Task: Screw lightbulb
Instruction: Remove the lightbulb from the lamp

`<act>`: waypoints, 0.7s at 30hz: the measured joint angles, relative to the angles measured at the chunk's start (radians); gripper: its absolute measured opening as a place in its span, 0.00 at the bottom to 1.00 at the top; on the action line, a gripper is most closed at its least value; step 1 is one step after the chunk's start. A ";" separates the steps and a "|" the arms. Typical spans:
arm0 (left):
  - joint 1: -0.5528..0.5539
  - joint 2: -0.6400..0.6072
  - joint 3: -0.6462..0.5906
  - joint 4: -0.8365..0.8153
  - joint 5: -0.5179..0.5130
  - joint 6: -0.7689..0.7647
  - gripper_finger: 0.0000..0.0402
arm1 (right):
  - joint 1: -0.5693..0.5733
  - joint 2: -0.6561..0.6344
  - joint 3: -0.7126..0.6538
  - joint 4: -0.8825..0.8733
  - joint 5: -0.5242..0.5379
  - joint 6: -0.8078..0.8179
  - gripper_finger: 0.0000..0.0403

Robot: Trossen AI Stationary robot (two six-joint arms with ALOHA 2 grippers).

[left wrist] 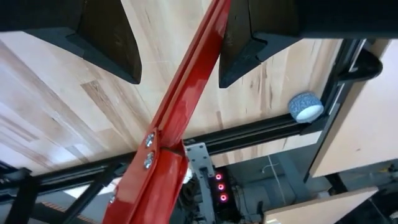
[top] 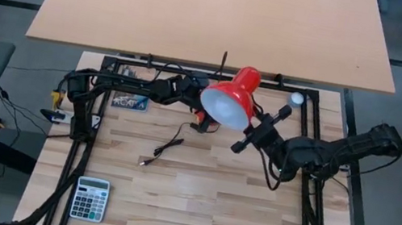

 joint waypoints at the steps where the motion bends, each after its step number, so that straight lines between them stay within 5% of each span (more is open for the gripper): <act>1: -0.001 0.000 0.000 0.000 -0.001 -0.003 0.50 | 0.004 0.000 0.000 0.002 0.005 -0.010 0.16; 14: -0.020 -0.089 -0.002 -0.186 -0.022 0.081 0.51 | 0.006 -0.004 0.000 -0.005 0.027 -0.044 0.17; 21: -0.016 -0.044 -0.002 -0.060 -0.073 0.133 0.62 | 0.005 -0.005 0.000 -0.001 0.033 -0.050 0.17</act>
